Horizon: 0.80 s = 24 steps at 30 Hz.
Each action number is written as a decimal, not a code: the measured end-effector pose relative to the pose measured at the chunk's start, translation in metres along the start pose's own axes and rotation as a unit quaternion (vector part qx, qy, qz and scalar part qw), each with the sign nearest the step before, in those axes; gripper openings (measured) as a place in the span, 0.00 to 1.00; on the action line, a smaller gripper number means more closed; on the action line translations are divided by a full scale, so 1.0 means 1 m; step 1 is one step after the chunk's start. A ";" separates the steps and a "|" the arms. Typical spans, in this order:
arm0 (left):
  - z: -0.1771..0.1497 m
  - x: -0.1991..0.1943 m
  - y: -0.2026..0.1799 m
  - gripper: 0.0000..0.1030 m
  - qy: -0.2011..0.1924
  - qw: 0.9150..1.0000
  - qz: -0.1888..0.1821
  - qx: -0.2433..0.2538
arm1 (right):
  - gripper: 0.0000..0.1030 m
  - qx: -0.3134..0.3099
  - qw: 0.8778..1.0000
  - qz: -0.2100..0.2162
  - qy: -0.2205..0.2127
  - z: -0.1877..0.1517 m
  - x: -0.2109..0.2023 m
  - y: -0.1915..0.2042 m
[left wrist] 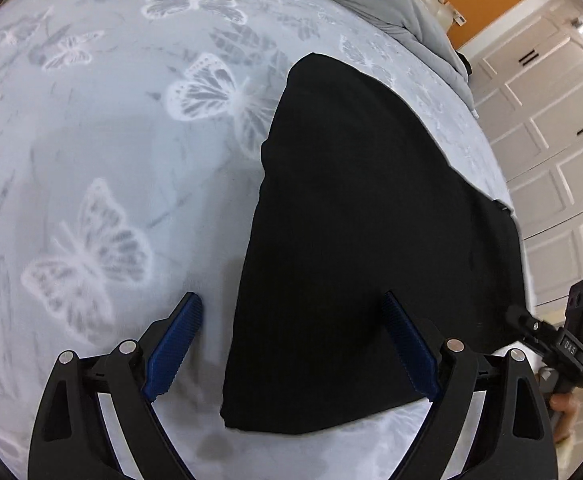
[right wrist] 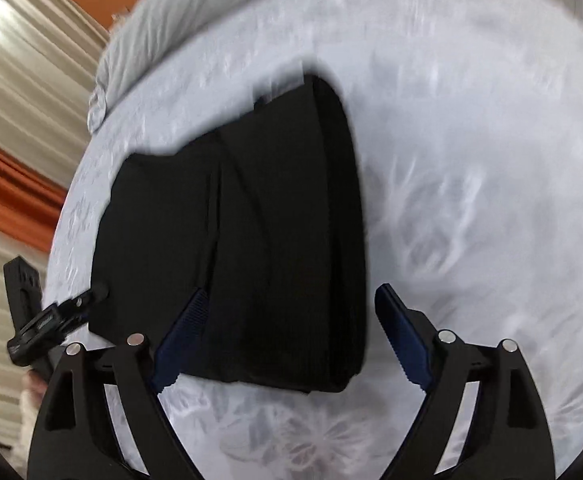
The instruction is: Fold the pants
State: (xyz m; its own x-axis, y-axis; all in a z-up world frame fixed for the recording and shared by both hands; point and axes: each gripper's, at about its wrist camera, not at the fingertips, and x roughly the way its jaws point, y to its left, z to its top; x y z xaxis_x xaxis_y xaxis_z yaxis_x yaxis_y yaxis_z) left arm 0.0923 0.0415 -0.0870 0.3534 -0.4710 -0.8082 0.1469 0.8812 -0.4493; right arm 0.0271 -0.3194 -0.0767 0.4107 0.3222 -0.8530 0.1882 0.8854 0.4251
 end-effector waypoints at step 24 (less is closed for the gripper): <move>-0.051 -0.072 0.039 0.79 -0.003 0.994 -0.078 -0.073 | 0.79 -0.016 0.998 0.060 0.013 -0.087 -0.020 0.016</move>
State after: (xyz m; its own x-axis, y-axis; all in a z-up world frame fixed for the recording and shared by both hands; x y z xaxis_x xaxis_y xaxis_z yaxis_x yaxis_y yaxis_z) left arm 0.0249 0.1082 -0.0657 0.3417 -0.6004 -0.7230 0.0638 0.7824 -0.6195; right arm -0.0555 -0.2825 -0.0795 0.4048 0.4357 -0.8040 0.1105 0.8495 0.5159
